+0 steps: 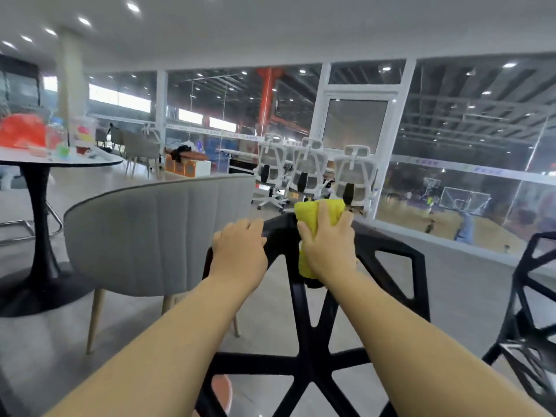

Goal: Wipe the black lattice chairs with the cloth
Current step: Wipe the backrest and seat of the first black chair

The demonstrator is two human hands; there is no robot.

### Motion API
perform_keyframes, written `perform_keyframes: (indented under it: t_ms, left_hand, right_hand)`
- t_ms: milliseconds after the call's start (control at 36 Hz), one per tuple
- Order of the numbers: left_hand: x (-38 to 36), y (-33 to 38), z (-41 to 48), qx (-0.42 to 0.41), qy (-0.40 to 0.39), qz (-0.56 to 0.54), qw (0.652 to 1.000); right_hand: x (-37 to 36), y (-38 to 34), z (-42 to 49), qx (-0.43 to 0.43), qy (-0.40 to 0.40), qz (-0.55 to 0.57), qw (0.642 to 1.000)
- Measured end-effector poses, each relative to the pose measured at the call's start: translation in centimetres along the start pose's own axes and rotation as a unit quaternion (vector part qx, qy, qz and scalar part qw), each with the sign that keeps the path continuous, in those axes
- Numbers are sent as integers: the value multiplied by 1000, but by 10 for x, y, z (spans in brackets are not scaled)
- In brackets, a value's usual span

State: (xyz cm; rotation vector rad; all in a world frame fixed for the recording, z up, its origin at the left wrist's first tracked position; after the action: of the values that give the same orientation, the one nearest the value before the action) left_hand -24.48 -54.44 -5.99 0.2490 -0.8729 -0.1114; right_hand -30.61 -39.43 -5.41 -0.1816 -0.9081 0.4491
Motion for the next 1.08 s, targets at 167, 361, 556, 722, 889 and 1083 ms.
perform_keyframes:
  t_ms: [167,361,556,722,889,1083]
  left_hand:
    - [-3,-1,-1,4,18,19,1000]
    - [-1,-1,-3,-10,43,-25,999]
    - [0,-2,-4,-2,24,-67,997]
    - [0,-4,-4,4,13,-73,997]
    - [1,-2,-4,-7,28,-60,998]
    - [2,4,-10,-2,63,-31,998]
  right_hand:
    - [-11,-25,-7,171,2,-46,984]
    - [25,88,22,-85,80,-40,992]
    - [7,13,24,-1,-3,11,1000]
    - [-11,-57,7,171,-34,13,985]
    - [14,45,24,20,35,-99,994]
    - [48,131,1,-149,87,-116,978]
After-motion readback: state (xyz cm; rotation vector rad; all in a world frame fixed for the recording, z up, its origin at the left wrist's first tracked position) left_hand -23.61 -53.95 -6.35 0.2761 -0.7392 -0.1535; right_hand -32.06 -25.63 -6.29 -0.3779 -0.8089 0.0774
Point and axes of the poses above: each hand's wrist, its own z-axis towards the middle knuckle, its own x-axis out of the back of the hand, y = z × x, the point moved 8 cm from there along z, towards the middle knuckle, and after that the axes turned 1 degree about -z, right-handed, at the moved point
